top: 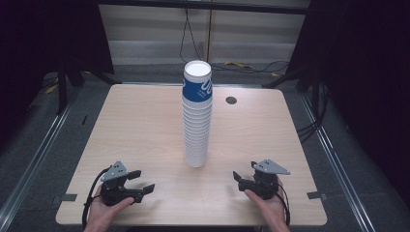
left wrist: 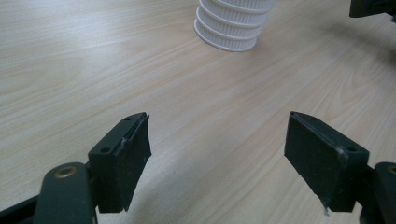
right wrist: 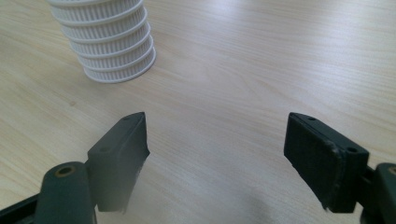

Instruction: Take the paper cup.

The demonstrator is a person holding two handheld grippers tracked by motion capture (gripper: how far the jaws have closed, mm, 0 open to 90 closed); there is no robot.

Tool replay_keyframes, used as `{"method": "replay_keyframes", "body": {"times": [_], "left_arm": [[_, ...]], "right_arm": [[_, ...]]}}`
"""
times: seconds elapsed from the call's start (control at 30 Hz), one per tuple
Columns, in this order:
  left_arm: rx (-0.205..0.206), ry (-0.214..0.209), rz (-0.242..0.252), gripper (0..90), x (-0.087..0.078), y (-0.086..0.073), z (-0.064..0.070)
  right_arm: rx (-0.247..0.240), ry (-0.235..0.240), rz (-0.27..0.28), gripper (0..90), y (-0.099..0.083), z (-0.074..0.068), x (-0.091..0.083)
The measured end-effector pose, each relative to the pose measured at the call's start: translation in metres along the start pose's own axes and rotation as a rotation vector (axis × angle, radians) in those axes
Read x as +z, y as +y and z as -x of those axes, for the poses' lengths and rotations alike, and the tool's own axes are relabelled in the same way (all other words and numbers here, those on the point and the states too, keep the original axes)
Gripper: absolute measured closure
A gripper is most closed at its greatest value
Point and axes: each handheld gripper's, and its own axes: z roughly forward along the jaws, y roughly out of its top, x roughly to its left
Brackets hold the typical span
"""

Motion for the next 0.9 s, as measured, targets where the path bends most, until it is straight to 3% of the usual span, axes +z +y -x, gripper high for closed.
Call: {"method": "replay_keyframes", "body": {"times": [0.3,0.7,0.77,0.8,0.9], "left_arm": [[-0.006,0.002,-0.003,21.0,0.002,0.001,-0.002],[0.03,-0.015,-0.005,20.8,0.001,0.0,0.003],[0.024,-0.018,0.0,20.8,0.0,0.001,0.003],[0.026,-0.026,0.004,20.8,0.0,0.002,0.003],[0.034,-0.022,0.008,20.8,0.002,0.004,0.005]], "right_arm": [[0.022,0.06,0.001,22.3,0.005,0.002,-0.002],[-0.049,0.086,0.057,28.0,0.025,-0.004,-0.015],[-0.033,0.098,0.067,29.3,0.03,-0.004,-0.018],[-0.021,0.119,0.065,34.5,0.032,-0.004,-0.019],[-0.021,0.146,0.063,31.9,0.038,-0.003,-0.022]]}}
